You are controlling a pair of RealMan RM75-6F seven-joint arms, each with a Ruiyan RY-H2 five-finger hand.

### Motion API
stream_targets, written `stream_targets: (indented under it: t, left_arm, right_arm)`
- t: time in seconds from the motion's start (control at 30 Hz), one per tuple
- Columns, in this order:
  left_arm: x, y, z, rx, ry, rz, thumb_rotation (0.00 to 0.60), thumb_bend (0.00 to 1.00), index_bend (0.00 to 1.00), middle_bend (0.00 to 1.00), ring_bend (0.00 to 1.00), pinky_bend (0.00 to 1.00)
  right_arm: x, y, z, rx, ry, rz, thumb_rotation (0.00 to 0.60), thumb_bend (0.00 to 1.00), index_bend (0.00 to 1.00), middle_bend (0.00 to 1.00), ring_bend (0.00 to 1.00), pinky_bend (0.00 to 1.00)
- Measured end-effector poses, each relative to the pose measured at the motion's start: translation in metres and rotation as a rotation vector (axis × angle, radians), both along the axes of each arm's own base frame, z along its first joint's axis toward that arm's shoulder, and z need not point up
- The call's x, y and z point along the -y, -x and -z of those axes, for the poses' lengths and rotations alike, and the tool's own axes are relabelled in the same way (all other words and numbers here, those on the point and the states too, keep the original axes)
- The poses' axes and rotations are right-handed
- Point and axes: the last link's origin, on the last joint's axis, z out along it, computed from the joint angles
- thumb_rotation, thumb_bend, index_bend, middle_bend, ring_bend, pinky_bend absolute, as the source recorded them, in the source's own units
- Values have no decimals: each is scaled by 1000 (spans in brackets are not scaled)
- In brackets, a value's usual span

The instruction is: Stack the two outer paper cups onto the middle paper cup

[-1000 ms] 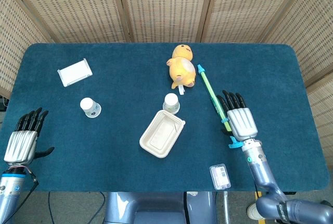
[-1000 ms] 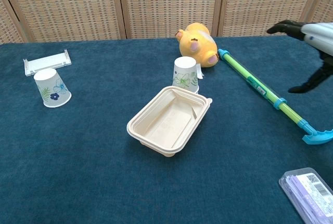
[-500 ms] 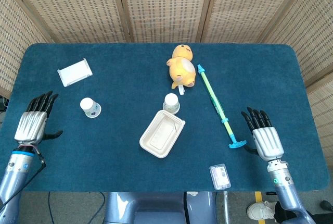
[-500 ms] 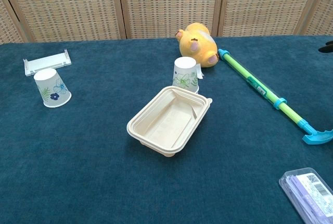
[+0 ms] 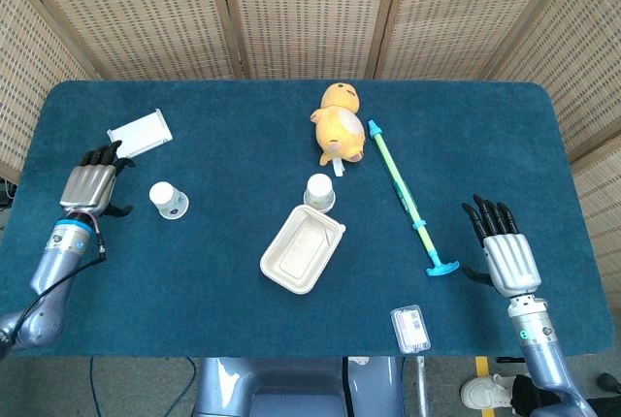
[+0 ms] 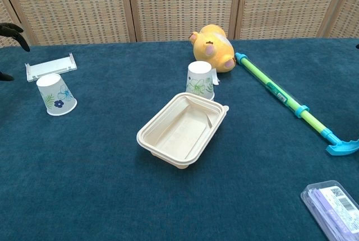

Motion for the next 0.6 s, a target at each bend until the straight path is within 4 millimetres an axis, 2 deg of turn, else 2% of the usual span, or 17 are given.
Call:
stream_targets:
  t: [0.23,0.6]
  left_arm:
    - [-18,-9,21,-29,47,-9,600,235,265,0,0,63]
    - [-16,-12,34,-61,90,-15,600,236,305,0,0,62]
  right_arm:
    - [0,0,0,4,0,-3,600,252,82,0,0,0]
    - [0,0,-3,22,4,0,600,251,82,0,0,0]
